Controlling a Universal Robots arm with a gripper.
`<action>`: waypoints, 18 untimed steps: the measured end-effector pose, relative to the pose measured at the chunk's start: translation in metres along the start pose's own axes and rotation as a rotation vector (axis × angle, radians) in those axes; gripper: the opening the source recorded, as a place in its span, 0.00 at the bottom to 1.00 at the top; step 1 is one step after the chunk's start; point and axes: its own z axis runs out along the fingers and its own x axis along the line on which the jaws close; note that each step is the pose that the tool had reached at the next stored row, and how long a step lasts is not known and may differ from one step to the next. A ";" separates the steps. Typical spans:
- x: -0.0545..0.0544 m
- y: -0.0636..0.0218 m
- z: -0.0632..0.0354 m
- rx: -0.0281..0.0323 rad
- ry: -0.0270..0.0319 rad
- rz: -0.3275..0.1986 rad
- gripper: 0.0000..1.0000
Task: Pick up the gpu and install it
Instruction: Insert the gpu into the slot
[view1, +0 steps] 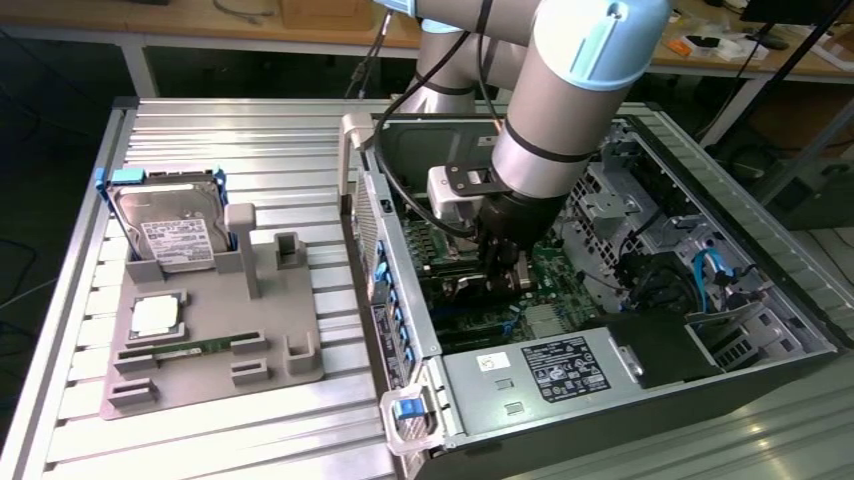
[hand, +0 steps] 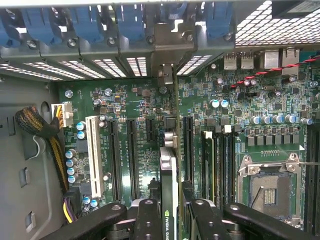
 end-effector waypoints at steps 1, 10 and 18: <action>0.000 0.0000 -0.0001 0.0000 0.0002 0.000 0.27; -0.002 0.0001 0.0001 0.0001 -0.0001 0.000 0.27; 0.000 -0.0026 0.0001 0.0000 -0.0004 0.000 0.27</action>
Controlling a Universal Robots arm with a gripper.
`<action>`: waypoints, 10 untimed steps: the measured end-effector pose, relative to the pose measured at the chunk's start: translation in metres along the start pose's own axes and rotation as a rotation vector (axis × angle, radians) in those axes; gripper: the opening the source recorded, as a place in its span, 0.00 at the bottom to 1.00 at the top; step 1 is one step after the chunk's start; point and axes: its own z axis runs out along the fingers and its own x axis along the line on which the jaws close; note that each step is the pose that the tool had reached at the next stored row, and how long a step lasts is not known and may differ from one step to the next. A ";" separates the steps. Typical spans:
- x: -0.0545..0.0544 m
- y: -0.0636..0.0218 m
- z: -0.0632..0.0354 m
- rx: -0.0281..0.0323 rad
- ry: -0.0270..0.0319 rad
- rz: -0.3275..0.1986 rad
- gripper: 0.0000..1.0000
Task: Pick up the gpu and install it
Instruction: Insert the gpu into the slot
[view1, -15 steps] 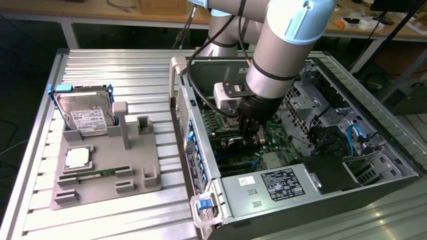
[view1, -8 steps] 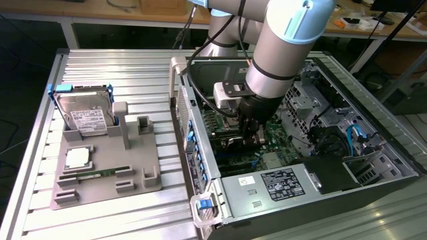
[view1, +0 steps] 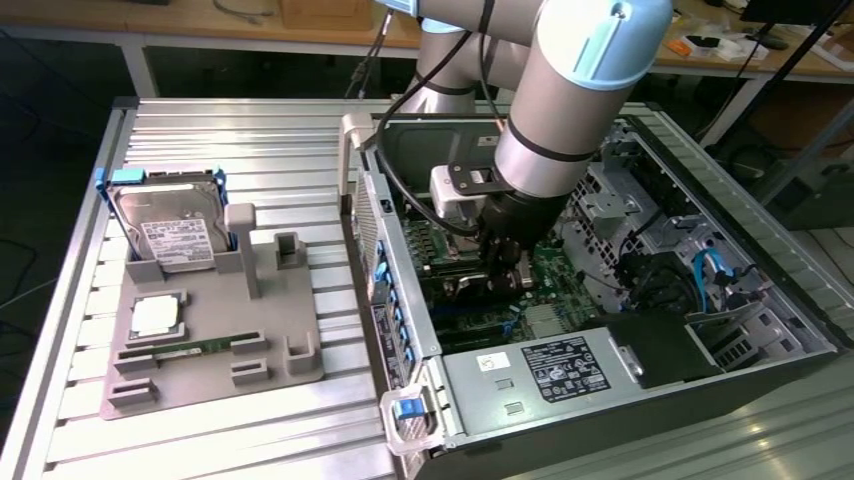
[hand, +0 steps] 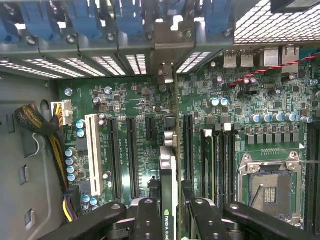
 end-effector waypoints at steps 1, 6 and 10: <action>0.000 0.0000 0.0000 0.0000 0.0000 0.000 0.27; 0.000 0.0000 0.0000 0.0000 -0.0001 0.000 0.27; 0.000 0.0007 0.0001 0.0001 -0.0002 0.001 0.27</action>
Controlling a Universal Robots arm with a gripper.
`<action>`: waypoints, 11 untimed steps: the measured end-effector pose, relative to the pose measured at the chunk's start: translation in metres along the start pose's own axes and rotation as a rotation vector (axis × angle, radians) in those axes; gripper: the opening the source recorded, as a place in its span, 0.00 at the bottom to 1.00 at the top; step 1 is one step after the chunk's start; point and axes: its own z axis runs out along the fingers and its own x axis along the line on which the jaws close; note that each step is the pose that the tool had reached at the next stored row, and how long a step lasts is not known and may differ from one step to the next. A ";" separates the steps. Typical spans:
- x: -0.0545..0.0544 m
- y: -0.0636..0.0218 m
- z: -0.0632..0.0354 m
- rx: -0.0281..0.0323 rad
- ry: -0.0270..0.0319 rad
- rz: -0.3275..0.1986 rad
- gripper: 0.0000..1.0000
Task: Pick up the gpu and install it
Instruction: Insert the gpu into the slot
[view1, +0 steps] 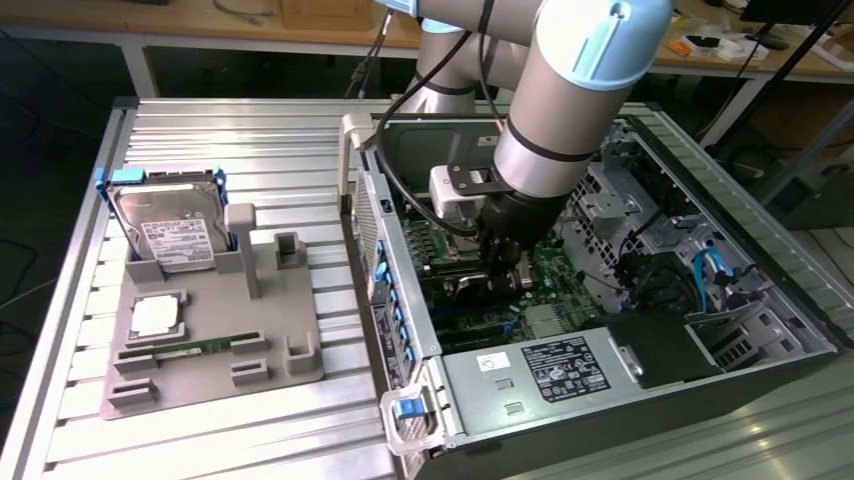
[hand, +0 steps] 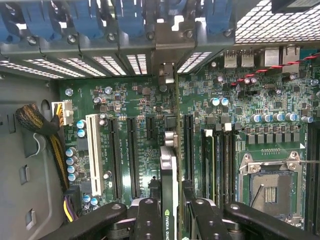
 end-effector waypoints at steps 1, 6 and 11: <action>0.000 0.0002 0.0000 0.0000 0.0001 0.001 0.27; 0.000 0.0017 -0.0001 0.0002 0.0001 0.002 0.27; 0.000 0.0018 -0.0001 0.0002 0.0001 0.002 0.27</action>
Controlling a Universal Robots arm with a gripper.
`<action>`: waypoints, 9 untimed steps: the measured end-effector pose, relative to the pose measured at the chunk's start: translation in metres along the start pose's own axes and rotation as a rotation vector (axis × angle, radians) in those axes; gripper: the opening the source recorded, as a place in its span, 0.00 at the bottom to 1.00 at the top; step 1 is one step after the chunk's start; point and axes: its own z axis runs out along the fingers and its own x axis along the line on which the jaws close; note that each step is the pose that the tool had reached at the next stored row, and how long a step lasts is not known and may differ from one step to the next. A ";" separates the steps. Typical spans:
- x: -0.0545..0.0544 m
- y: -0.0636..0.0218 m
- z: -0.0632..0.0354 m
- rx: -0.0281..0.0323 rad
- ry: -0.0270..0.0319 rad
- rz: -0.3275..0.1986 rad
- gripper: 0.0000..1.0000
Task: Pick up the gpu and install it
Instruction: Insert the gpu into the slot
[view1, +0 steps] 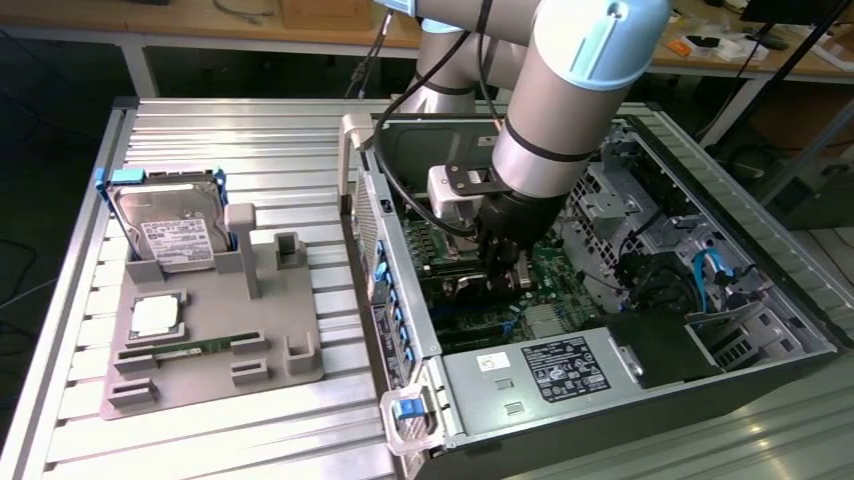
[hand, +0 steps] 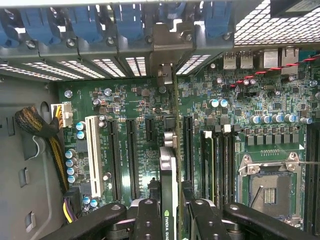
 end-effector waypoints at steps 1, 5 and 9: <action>0.000 0.0000 0.0000 0.0000 0.0000 0.000 0.27; 0.000 0.0000 0.0000 0.0000 0.0000 0.000 0.27; 0.000 0.0000 0.0000 -0.0001 -0.0001 -0.003 0.27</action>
